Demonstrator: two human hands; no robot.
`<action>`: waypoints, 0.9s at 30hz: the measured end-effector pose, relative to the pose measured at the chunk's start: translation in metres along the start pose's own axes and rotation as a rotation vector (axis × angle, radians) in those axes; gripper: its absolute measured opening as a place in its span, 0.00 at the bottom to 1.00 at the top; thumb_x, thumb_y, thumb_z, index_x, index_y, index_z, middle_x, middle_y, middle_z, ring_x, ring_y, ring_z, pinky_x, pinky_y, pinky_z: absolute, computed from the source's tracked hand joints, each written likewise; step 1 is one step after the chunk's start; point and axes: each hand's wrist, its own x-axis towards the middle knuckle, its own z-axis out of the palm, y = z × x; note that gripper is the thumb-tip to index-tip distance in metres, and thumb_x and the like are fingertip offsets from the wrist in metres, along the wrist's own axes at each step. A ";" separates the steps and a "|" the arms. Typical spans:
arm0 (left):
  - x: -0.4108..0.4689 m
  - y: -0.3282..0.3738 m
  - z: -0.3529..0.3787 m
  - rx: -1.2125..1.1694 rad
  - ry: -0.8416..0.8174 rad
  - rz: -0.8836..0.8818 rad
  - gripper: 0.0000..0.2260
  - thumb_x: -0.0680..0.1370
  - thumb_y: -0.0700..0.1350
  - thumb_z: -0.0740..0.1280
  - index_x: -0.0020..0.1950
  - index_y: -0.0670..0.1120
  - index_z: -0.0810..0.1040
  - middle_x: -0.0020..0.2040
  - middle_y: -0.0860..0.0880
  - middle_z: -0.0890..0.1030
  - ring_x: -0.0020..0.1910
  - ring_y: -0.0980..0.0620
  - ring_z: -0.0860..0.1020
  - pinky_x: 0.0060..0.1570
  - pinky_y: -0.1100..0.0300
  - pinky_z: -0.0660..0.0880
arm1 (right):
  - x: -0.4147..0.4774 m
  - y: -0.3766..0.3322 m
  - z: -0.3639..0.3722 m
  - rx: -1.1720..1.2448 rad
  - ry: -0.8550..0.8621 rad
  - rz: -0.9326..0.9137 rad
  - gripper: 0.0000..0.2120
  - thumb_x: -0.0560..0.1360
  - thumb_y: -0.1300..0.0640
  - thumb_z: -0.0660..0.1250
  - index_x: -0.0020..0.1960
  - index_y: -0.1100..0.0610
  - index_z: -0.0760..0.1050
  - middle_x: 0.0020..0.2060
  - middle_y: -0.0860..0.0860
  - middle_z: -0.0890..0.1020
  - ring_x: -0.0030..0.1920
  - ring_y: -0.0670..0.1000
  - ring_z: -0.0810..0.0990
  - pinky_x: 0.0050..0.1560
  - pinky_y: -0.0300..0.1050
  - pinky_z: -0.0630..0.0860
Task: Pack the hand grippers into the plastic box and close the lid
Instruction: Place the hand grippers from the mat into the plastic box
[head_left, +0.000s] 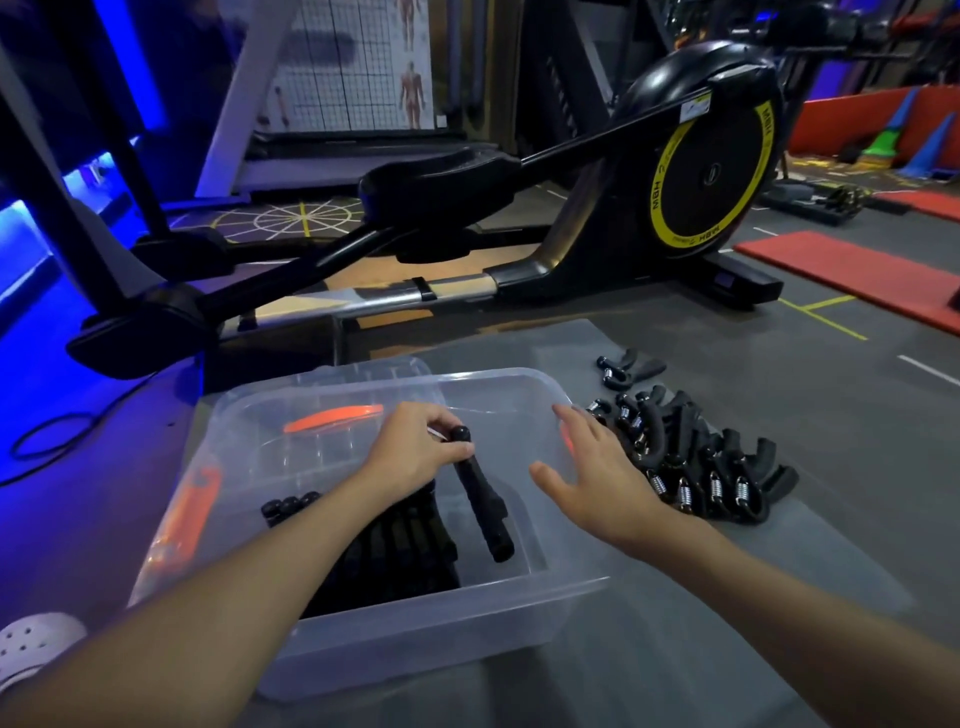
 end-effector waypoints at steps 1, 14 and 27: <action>0.003 -0.005 0.003 0.014 -0.013 -0.006 0.07 0.66 0.42 0.80 0.37 0.50 0.83 0.37 0.52 0.84 0.39 0.50 0.83 0.48 0.48 0.80 | 0.000 0.000 0.000 -0.014 -0.002 -0.006 0.36 0.78 0.43 0.62 0.79 0.50 0.49 0.78 0.47 0.54 0.78 0.49 0.50 0.75 0.52 0.58; 0.019 -0.055 0.021 0.255 -0.113 -0.066 0.05 0.68 0.42 0.78 0.38 0.47 0.82 0.35 0.51 0.82 0.37 0.53 0.80 0.35 0.64 0.72 | 0.003 0.002 0.002 -0.112 -0.008 -0.025 0.34 0.78 0.42 0.59 0.78 0.49 0.50 0.79 0.48 0.50 0.78 0.49 0.48 0.74 0.50 0.57; 0.015 -0.077 0.022 0.381 -0.191 -0.137 0.05 0.71 0.47 0.74 0.41 0.53 0.79 0.40 0.52 0.82 0.42 0.52 0.80 0.47 0.51 0.79 | 0.001 0.001 0.000 -0.088 -0.002 -0.028 0.33 0.78 0.43 0.60 0.78 0.49 0.51 0.79 0.47 0.51 0.78 0.48 0.48 0.74 0.51 0.59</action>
